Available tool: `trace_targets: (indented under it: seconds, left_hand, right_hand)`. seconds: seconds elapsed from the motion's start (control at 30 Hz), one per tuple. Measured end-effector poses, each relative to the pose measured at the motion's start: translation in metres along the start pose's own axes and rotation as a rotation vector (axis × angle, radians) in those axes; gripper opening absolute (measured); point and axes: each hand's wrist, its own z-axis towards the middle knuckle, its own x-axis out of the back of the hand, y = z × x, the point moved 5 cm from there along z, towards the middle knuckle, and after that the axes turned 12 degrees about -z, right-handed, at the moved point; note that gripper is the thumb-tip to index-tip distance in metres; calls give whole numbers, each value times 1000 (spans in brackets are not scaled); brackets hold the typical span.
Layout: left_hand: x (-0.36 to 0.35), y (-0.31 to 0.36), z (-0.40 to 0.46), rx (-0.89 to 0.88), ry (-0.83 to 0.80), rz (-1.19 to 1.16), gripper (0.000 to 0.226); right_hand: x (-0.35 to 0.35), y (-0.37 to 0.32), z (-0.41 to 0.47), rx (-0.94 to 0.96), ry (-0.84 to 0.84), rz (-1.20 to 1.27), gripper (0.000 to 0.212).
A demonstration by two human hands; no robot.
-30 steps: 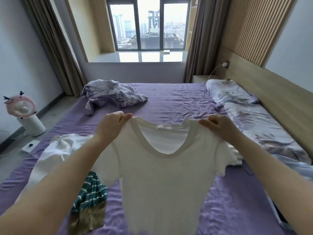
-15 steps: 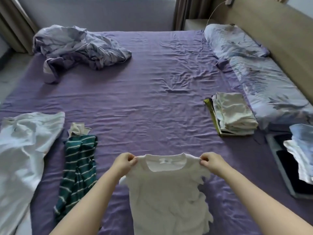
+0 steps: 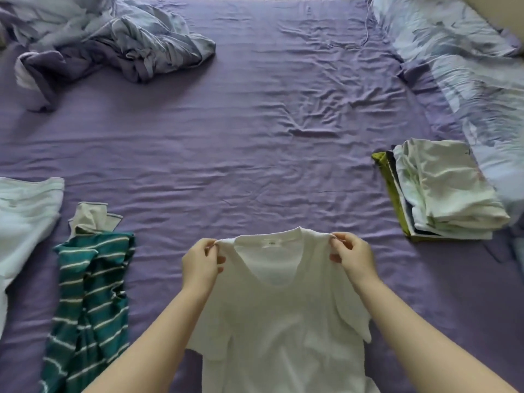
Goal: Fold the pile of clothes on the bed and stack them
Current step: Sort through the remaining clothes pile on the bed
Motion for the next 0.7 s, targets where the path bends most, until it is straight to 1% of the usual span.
trace_targets:
  seconds: [0.07, 0.2, 0.3, 0.37, 0.4, 0.47, 0.5, 0.53, 0.6, 0.63, 0.7]
  left_hand:
    - [-2, 8, 16, -45, 23, 53, 23]
    - [-7, 41, 56, -132, 78, 131, 17]
    - [-16, 69, 86, -185, 116, 146, 16]
    - [-28, 74, 106, -154, 101, 189, 16]
    - [-37, 73, 112, -129, 78, 242, 23]
    - [-59, 68, 114, -110, 30, 369, 44]
    - [-71, 66, 110, -138, 23, 405, 50]
    - [-85, 63, 103, -189, 22, 424, 51]
    - [-117, 57, 82, -293, 3, 434, 45]
    - [-134, 52, 71, -318, -38, 436, 41]
    - [-173, 43, 53, -361, -178, 445, 35]
  right_hand:
    - [1, -10, 22, 50, -10, -88, 9]
    - [11, -52, 65, 167, -6, -185, 14]
    - [16, -82, 101, 256, -8, -248, 18]
    - [12, -93, 122, 296, -107, -280, 24]
    - [8, -94, 129, 300, -180, -273, 28]
    - [4, -85, 139, 300, -278, -300, 36]
    - [4, -75, 142, 292, -292, -339, 39]
    - [6, -61, 144, 276, -284, -387, 41]
    - [15, -29, 146, 231, -228, -486, 44]
    - [20, -12, 145, 200, -212, -513, 47]
    - [26, 17, 141, 156, -215, -564, 54]
